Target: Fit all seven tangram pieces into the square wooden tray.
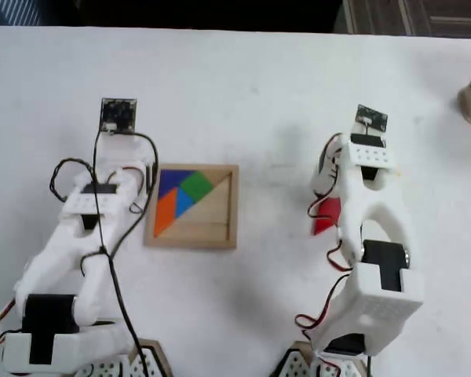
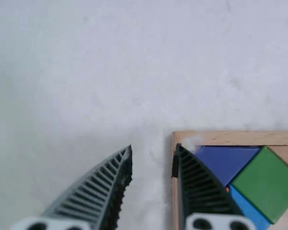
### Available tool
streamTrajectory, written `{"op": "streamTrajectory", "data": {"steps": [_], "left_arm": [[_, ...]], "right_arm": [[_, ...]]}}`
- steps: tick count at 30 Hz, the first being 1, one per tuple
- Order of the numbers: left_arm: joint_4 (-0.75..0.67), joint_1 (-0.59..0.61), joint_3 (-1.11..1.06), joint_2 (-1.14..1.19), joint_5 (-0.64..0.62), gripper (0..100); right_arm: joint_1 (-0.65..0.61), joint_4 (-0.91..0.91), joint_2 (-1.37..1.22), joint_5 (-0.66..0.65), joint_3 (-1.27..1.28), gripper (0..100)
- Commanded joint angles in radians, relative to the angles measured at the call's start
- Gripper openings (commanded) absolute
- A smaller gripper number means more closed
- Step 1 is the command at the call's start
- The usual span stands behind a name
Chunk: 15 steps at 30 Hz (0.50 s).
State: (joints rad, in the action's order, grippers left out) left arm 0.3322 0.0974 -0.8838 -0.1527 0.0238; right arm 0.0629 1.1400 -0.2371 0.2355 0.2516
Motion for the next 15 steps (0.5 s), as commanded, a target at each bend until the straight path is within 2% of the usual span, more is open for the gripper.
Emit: {"op": "streamTrajectory", "data": {"steps": [1, 15], "left_arm": [[0.005, -0.018, 0.052, -0.01, 0.014, 16], [0.005, -0.018, 0.052, -0.01, 0.014, 16]], "right_arm": [[0.012, -0.021, -0.012, -0.014, -0.051, 28.9], [-0.042, -0.035, -0.104, -0.014, -0.106, 28.9]]}}
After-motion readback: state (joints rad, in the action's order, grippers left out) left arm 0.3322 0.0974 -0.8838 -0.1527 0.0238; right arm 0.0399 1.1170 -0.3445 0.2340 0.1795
